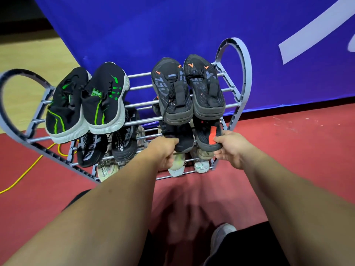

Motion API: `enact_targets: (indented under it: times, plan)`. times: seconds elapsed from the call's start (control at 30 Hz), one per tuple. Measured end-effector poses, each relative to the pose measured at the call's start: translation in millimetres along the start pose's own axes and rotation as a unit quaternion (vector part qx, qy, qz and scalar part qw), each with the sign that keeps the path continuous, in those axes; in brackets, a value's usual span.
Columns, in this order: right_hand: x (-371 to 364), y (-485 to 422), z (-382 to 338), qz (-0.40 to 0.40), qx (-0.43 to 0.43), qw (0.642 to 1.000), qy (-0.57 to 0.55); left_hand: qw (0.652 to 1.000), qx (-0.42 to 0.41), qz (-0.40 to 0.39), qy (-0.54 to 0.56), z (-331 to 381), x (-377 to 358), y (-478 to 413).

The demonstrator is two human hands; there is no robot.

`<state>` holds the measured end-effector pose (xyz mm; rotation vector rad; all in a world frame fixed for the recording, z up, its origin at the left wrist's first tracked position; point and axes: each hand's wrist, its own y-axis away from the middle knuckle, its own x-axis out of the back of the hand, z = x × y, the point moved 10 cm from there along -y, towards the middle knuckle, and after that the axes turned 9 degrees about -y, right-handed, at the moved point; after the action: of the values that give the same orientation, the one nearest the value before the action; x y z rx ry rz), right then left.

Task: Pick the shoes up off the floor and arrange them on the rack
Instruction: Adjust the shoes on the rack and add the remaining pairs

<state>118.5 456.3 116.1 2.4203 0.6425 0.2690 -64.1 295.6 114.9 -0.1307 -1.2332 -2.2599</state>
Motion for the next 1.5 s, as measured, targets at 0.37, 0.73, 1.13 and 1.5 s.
enact_targets:
  times: [0.37,0.73,1.13,1.5]
  plan:
    - [-7.7,-19.8,-0.5,0.016,0.007,0.999,-0.033,0.988,0.067,-0.138,0.006,-12.0,-39.5,-0.2]
    - [-10.3,-23.7,7.5,0.037,-0.027,0.998,-0.04,0.983,0.119,-0.117,0.081,-27.2,-5.4,-1.7]
    - [-16.7,-1.0,0.1,0.043,-0.05,0.998,-0.012,0.96,-0.064,-0.017,0.271,-14.8,95.0,16.5]
    - [-10.8,53.2,-66.2,0.097,0.12,0.943,0.294,0.971,-0.047,0.031,0.234,-44.2,137.2,51.2]
